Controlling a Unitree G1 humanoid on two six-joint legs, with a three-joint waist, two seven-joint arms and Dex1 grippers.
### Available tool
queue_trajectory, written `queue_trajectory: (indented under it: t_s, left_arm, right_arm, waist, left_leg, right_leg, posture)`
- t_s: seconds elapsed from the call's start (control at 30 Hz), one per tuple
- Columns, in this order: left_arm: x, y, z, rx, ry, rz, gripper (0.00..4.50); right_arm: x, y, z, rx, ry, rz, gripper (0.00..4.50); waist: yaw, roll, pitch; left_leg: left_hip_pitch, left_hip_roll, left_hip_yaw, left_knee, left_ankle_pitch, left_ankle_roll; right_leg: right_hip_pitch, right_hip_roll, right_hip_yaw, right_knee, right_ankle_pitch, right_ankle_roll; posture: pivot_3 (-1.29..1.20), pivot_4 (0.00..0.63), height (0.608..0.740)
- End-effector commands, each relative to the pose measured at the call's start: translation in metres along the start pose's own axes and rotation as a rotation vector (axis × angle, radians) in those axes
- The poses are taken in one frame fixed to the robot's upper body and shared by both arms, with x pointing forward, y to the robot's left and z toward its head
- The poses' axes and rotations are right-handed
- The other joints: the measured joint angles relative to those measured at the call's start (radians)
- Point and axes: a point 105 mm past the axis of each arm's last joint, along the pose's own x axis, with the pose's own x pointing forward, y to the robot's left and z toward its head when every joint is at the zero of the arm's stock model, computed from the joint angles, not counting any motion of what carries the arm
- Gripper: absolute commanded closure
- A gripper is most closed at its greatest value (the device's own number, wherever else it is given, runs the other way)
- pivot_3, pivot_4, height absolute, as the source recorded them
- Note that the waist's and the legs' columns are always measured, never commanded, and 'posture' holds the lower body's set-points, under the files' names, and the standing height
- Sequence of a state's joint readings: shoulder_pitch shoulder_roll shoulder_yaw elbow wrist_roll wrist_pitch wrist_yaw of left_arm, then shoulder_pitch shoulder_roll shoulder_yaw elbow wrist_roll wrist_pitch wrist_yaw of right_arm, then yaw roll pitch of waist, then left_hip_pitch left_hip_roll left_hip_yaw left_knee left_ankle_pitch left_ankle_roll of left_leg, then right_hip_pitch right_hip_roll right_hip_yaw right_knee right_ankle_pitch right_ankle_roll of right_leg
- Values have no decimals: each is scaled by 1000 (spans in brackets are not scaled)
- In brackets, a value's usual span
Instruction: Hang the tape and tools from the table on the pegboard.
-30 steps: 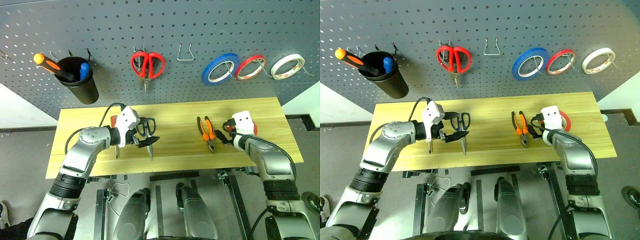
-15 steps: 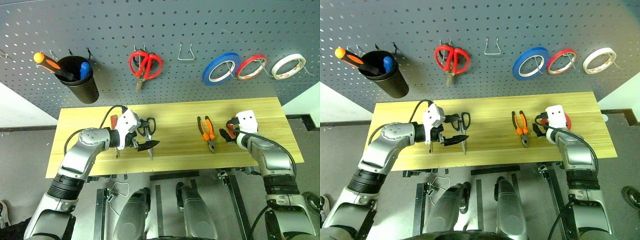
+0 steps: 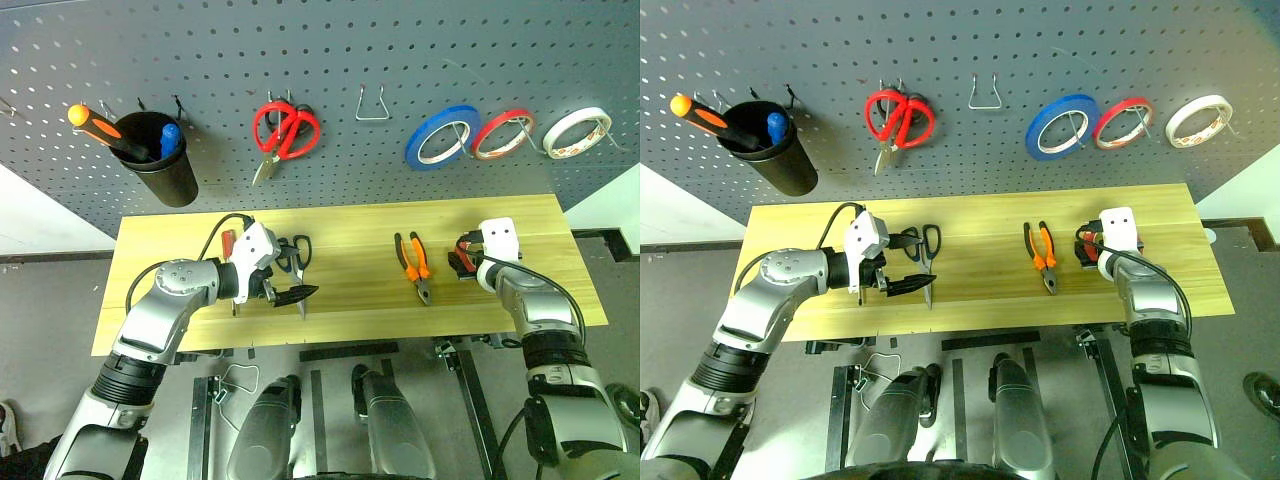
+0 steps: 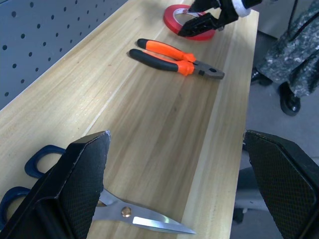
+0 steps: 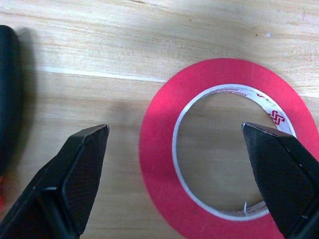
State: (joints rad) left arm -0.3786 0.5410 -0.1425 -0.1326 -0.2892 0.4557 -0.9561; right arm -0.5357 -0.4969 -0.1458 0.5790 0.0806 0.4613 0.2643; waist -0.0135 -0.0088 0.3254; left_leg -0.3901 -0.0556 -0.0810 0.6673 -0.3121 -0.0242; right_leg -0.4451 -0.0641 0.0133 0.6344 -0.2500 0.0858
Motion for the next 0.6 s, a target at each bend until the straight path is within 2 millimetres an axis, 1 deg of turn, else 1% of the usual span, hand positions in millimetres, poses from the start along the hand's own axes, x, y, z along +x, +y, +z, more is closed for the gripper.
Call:
queue_trajectory:
  t_s: [0.03,0.13,0.27,0.43,0.6]
  left_arm:
    - [-5,-4,11,29,-25,-7,36]
    - [-6,-4,10,29,-20,-3,36]
    - [-8,-1,12,31,-20,10,36]
    - [-9,0,12,33,-19,17,36]
    - [-9,0,11,34,-18,23,36]
  right_arm:
    - [2,-15,-4,-17,12,-34,0]
    - [5,-19,-16,4,55,-38,0]
    - [7,-20,-32,24,119,-22,0]
    - [9,-17,-43,97,177,2,0]
    - [9,-16,-48,111,199,17,0]
  waist:
    - [0,0,0]
    - [0,0,0]
    - [1,0,0]
    - [1,-2,-1]
    - [1,-4,-2]
  left_leg:
    - [0,0,0,0,0,0]
    - [0,0,0,0,0,0]
    - [0,0,0,1,0,0]
    - [0,0,0,2,1,-1]
    - [1,0,0,2,1,-1]
  right_leg:
    - [0,0,0,0,0,0]
    - [0,0,0,0,0,0]
    - [1,0,0,0,1,0]
    - [2,0,0,0,3,0]
    - [2,0,0,0,4,0]
  posture:
    - [80,335,740]
    - [85,336,740]
    - [90,337,740]
    - [91,339,740]
    - [92,336,740]
